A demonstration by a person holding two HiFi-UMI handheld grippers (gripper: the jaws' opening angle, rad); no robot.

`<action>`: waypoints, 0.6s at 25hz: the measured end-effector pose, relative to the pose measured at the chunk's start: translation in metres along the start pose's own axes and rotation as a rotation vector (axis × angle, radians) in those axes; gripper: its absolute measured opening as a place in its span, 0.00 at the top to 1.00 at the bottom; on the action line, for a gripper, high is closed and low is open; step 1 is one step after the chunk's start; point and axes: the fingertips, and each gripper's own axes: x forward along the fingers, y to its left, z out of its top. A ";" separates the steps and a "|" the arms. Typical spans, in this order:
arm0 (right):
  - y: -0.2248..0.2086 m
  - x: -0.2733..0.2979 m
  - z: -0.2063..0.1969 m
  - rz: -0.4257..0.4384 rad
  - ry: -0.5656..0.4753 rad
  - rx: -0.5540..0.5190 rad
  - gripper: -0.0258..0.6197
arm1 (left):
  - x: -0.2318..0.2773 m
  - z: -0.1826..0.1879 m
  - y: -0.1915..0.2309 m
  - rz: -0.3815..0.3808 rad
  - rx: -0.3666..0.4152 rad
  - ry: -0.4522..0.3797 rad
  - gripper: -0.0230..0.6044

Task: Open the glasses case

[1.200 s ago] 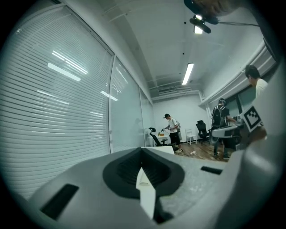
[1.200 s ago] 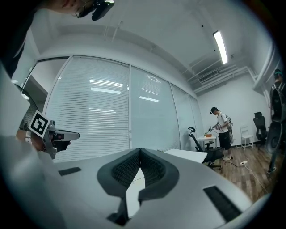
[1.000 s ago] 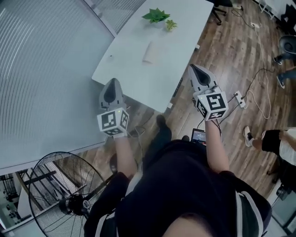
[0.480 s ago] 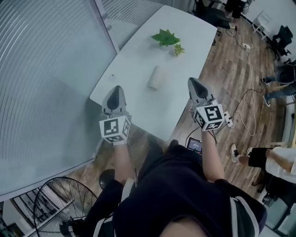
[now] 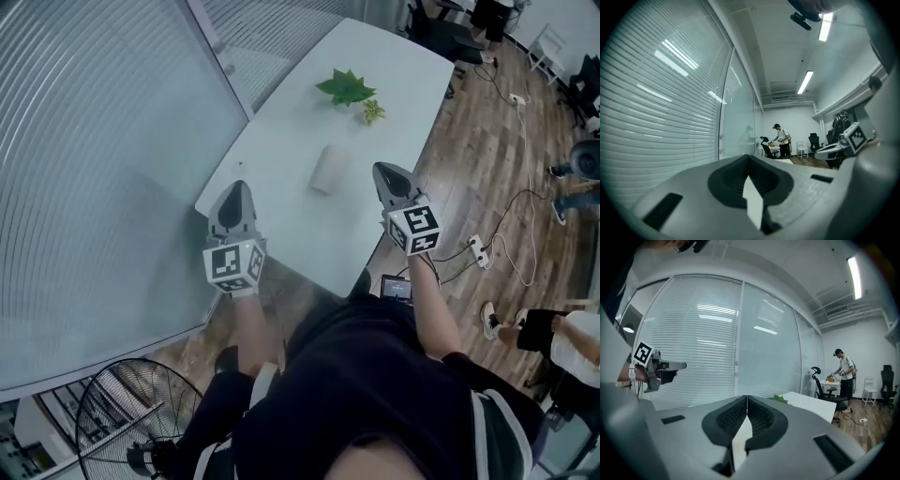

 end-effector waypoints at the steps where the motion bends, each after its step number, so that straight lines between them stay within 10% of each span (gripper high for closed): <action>1: -0.002 0.006 -0.006 0.009 0.012 -0.002 0.94 | -0.001 0.004 0.005 0.016 0.008 -0.002 0.97; 15: -0.014 0.051 -0.077 0.104 0.122 0.000 0.78 | 0.007 0.001 0.020 0.098 0.030 0.031 0.97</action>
